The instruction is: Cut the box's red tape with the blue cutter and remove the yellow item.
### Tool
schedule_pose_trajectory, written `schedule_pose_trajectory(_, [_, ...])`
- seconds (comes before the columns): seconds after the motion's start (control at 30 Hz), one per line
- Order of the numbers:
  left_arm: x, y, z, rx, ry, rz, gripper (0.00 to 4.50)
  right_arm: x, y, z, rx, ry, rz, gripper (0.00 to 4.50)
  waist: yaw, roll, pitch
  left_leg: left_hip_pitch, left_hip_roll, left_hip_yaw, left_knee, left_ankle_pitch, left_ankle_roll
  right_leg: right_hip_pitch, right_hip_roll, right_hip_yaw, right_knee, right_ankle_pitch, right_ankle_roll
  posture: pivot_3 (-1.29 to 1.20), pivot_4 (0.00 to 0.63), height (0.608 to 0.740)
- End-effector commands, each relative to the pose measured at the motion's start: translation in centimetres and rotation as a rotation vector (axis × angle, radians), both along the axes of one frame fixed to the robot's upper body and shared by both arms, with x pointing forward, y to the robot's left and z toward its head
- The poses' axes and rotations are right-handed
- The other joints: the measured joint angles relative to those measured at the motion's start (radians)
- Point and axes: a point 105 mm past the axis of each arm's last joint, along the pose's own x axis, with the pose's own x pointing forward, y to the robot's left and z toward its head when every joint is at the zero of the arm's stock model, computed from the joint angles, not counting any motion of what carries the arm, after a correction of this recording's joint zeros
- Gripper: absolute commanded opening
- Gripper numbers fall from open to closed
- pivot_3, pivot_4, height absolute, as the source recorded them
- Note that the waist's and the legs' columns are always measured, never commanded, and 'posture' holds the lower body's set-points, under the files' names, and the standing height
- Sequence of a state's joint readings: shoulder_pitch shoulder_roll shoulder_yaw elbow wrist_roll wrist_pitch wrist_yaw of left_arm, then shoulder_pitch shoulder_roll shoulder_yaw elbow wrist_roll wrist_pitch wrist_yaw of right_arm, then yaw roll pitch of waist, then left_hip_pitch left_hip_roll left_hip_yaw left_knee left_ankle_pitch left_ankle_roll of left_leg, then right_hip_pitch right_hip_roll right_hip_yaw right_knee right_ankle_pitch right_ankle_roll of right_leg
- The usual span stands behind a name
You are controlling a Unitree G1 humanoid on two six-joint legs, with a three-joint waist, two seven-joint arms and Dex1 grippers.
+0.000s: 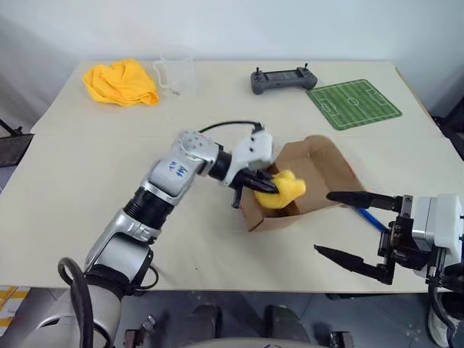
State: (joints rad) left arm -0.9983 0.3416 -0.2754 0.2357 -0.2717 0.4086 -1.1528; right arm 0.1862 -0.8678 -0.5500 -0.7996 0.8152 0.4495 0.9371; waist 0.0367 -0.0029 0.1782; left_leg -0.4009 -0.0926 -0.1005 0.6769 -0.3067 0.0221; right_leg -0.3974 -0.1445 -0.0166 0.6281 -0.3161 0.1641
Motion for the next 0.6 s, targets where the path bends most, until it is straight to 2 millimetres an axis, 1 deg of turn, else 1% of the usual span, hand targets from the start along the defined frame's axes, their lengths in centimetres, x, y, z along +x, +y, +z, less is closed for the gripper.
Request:
schedule_pose_trajectory(0.03, [1.2,2.8,3.0,-0.31,0.01,0.081,0.03,0.5,0.2,0.8,0.076,-0.062,-0.01,4.5,-0.003,0.0,0.0,0.0,0.0,0.0,0.0,0.0,0.0,0.0,0.0,0.0,0.0,0.0,0.0,0.0,0.15,0.74])
schedule_pose_trajectory(0.07, [1.3,4.0,3.6,-0.391,-0.013,0.096,0.03,0.6,0.3,0.8,0.089,-0.065,-0.004,4.5,-0.008,0.0,0.0,0.0,0.0,0.0,0.0,0.0,0.0,0.0,0.0,0.0,0.0,0.0,0.0,0.0,0.15,0.74])
schedule_pose_trajectory(0.1, [1.4,5.2,3.6,-0.439,-0.002,0.128,0.03,0.6,0.4,0.8,0.099,-0.064,0.007,4.5,-0.011,0.0,0.0,0.0,0.0,0.0,0.0,0.0,0.0,0.0,0.0,0.0,0.0,0.0,0.0,0.0,0.15,0.74])
schedule_pose_trajectory(0.2, [1.8,9.9,2.7,-0.508,0.021,0.317,0.03,0.8,1.9,0.7,0.158,-0.063,0.078,4.5,-0.022,0.0,0.0,0.002,0.0,0.0,-0.002,0.0,0.0,-0.001,0.0,0.001,0.0,0.0,0.0,0.0,0.15,0.74])
schedule_pose_trajectory(0.27, [2.1,13.1,1.8,-0.511,0.021,0.467,0.03,0.9,2.8,0.6,0.191,-0.06,0.127,4.5,-0.028,0.0,0.0,0.004,0.0,0.0,-0.004,0.0,-0.001,-0.001,0.001,0.002,0.0,0.0,0.0,0.0,0.15,0.74])
schedule_pose_trajectory(0.3, [2.0,14.8,1.0,-0.486,0.02,0.534,0.03,0.9,3.4,0.5,0.2,-0.047,0.159,4.5,-0.028,0.0,0.0,0.004,0.0,-0.001,-0.005,0.0,-0.001,-0.001,0.001,0.002,0.001,0.0,0.0,0.0,0.15,0.74])
schedule_pose_trajectory(0.33, [1.7,17.2,-0.4,-0.437,0.0,0.628,0.03,1.0,4.0,0.3,0.214,-0.042,0.198,4.5,-0.029,0.0,0.0,0.004,0.0,-0.001,-0.005,0.0,-0.001,-0.001,0.001,0.002,0.0,0.0,0.0,0.0,0.15,0.74])
schedule_pose_trajectory(0.37, [1.3,19.4,-1.6,-0.389,-0.006,0.702,0.03,1.0,4.6,0.1,0.221,-0.023,0.237,4.5,-0.033,0.0,0.0,0.004,0.0,-0.001,-0.005,0.0,-0.001,-0.001,0.001,0.002,0.0,0.0,0.0,0.0,0.15,0.74])
schedule_pose_trajectory(0.4, [0.6,21.1,-2.9,-0.325,-0.01,0.751,0.03,1.2,5.0,-0.1,0.22,-0.026,0.266,4.5,-0.036,0.0,0.0,0.005,0.0,-0.001,-0.006,0.0,-0.001,0.0,0.0,0.003,0.0,0.0,0.0,0.0,0.15,0.74])
schedule_pose_trajectory(0.43, [-0.1,22.2,-3.9,-0.263,-0.019,0.774,0.03,1.3,5.4,-0.4,0.208,-0.032,0.293,4.5,-0.038,0.0,0.0,0.008,0.0,0.0,-0.009,0.0,-0.001,0.001,0.0,0.004,0.0,0.0,0.0,0.0,0.15,0.74])
schedule_pose_trajectory(0.5, [-1.4,23.7,-5.4,-0.195,-0.004,0.799,0.03,1.8,6.0,-1.0,0.172,-0.046,0.343,4.5,-0.036,0.0,0.0,0.012,-0.001,0.0,-0.012,-0.001,-0.001,0.003,0.0,0.004,-0.001,0.0,-0.001,0.0,0.15,0.74])
schedule_pose_trajectory(0.53, [-1.8,24.2,-5.8,-0.192,0.01,0.818,0.03,2.1,6.2,-1.3,0.156,-0.055,0.362,4.5,-0.029,0.0,0.0,0.012,-0.001,0.0,-0.012,-0.001,-0.001,0.003,0.0,0.004,-0.001,-0.001,-0.001,0.0,0.15,0.74])
schedule_pose_trajectory(0.6, [-2.3,24.8,-6.5,-0.171,0.022,0.846,0.65,2.6,6.3,-1.9,0.12,-0.077,0.385,4.5,-0.011,0.0,0.0,0.012,-0.001,-0.002,-0.011,-0.001,-0.001,0.004,-0.001,0.003,-0.002,-0.001,-0.002,0.0,0.15,0.74])
